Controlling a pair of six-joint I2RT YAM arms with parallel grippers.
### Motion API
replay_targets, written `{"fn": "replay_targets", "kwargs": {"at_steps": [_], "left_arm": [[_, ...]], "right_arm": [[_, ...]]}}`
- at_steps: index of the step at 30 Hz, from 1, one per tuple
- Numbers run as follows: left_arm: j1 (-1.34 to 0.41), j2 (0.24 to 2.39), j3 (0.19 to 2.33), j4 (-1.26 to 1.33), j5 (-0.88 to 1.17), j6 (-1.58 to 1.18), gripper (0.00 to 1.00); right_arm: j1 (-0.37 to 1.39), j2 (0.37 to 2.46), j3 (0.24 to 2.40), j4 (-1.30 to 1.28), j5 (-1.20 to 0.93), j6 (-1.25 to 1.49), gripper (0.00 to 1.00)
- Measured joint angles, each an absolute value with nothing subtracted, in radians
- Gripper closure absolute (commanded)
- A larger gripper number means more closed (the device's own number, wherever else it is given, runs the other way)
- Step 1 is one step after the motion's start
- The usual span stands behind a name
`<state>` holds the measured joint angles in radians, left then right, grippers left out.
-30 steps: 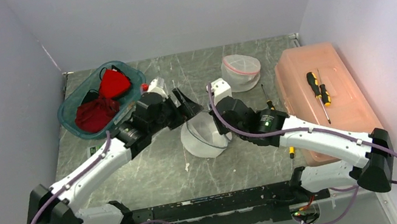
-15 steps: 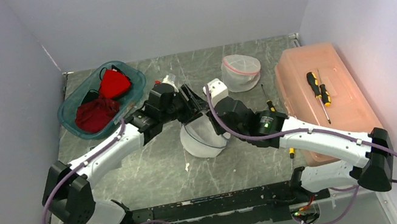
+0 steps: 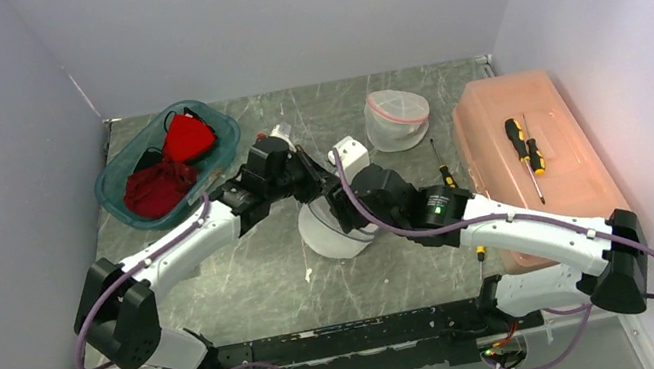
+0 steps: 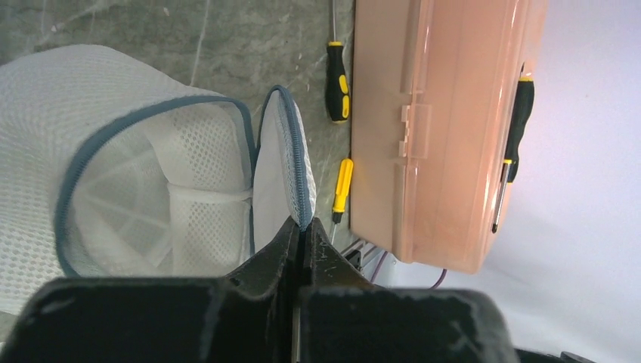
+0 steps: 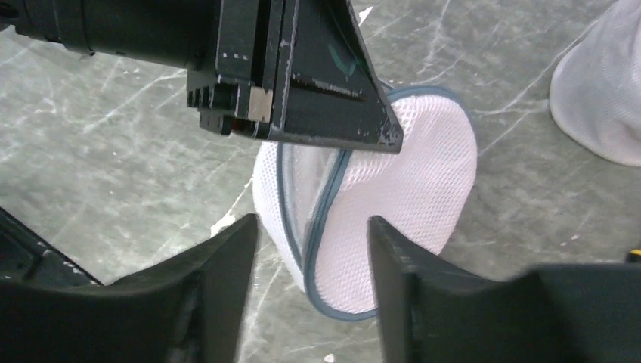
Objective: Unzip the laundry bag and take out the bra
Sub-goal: Close the laundry bag at the center of the board.
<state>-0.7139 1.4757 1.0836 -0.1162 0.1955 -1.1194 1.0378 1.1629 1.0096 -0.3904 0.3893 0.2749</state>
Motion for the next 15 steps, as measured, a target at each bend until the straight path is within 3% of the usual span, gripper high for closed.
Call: {"fn": "replay_targets", "kwargs": {"at_steps": [3, 4, 8, 15], "left_arm": [[-0.699, 1.475, 1.082, -0.117, 0.196, -1.116, 0.97], [-0.690, 1.471, 1.077, -0.116, 0.197, -1.111, 0.97], [-0.653, 1.436, 1.035, -0.110, 0.219, -1.084, 0.97], [-0.585, 1.360, 0.893, -0.057, 0.285, -1.020, 0.97]], "right_arm": [[1.039, 1.156, 1.010, -0.399, 0.366, 0.291, 0.14], [1.039, 1.145, 1.010, -0.403, 0.357, 0.297, 0.13], [1.010, 1.066, 1.009, -0.406, 0.313, 0.320, 0.12], [0.776, 0.924, 0.867, -0.308, 0.143, 0.406, 0.16]]}}
